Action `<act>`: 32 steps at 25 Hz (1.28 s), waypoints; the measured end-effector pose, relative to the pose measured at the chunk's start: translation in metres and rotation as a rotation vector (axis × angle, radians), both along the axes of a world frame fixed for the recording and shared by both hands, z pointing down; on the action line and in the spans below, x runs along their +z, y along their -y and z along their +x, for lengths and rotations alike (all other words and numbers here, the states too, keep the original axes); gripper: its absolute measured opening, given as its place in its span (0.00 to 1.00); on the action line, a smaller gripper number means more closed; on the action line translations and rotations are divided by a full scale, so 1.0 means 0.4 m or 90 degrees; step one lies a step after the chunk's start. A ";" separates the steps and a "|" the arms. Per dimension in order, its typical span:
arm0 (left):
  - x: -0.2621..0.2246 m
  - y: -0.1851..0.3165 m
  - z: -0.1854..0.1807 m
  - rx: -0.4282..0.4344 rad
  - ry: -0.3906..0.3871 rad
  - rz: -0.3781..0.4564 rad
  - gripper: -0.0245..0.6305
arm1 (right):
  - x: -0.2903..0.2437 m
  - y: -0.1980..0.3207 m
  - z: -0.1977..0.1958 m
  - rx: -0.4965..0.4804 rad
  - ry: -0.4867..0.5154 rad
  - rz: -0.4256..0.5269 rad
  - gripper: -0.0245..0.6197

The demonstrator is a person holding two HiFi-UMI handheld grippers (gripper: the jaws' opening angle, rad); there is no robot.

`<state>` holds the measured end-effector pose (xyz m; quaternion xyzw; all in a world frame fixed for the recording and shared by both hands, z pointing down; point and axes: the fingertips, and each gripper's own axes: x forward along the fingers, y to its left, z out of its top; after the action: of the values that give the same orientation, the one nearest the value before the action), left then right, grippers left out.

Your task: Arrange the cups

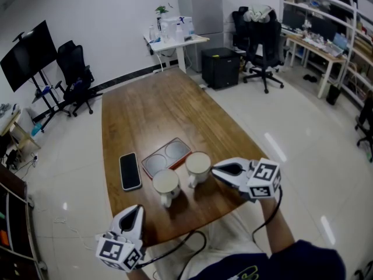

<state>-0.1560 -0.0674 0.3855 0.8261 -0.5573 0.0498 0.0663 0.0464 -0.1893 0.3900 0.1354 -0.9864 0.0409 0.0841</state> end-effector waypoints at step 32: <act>-0.003 -0.001 0.000 0.001 0.001 0.003 0.04 | 0.002 0.000 0.001 0.000 -0.001 0.000 0.04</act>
<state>-0.1562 -0.0668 0.3843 0.8265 -0.5572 0.0489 0.0639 0.0467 -0.1895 0.3910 0.1358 -0.9863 0.0409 0.0847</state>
